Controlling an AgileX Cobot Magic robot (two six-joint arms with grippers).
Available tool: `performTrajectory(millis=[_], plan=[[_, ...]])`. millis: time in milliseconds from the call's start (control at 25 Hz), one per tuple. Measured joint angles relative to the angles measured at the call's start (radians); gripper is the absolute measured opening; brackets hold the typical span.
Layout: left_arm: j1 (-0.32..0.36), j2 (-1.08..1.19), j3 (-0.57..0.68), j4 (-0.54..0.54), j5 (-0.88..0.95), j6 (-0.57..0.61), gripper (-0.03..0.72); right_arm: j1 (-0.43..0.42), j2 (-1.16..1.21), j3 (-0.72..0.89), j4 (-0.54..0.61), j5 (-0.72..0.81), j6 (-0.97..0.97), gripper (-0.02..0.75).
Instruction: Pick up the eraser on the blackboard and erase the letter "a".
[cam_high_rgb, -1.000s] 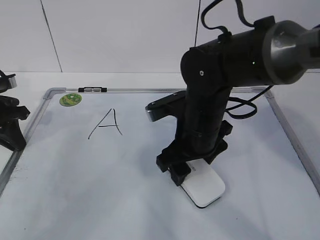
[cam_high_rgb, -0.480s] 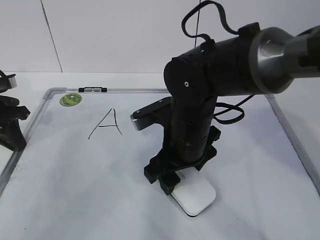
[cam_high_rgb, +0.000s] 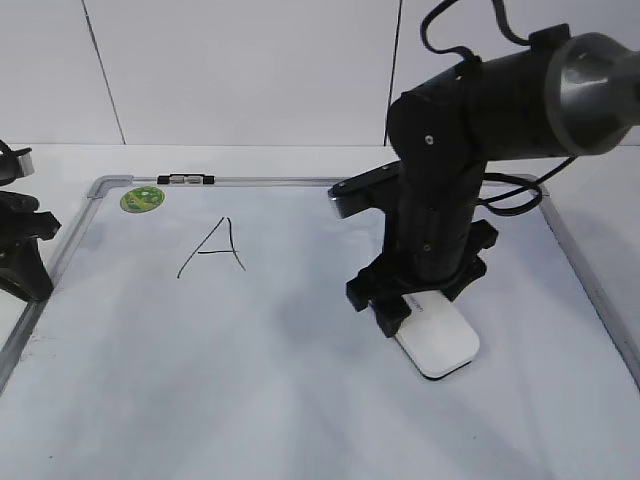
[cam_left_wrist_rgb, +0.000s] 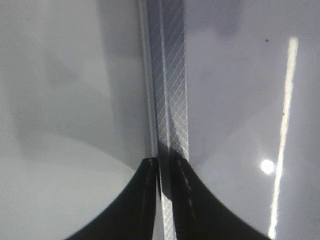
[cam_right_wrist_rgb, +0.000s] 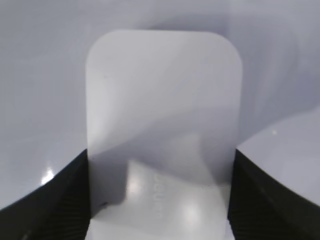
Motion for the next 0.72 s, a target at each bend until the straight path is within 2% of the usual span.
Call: performTrajectory(millis=[200, 400, 600, 720], plan=[[0.000, 0.000, 0.000, 0.000, 0.000, 0.000, 0.073, -0.095, 0.000, 0.000, -0.016, -0.006, 0.002, 0.573], [0.000, 0.000, 0.000, 0.000, 0.000, 0.000, 0.073, -0.111, 0.000, 0.000, -0.009, -0.006, 0.002, 0.573], [0.000, 0.000, 0.000, 0.004, 0.000, 0.000, 0.073, -0.061, 0.000, -0.002, 0.017, -0.006, -0.031, 0.573], [0.000, 0.000, 0.000, 0.004, 0.000, 0.000, 0.073, 0.015, 0.000, -0.002, 0.044, -0.001, -0.038, 0.573]])
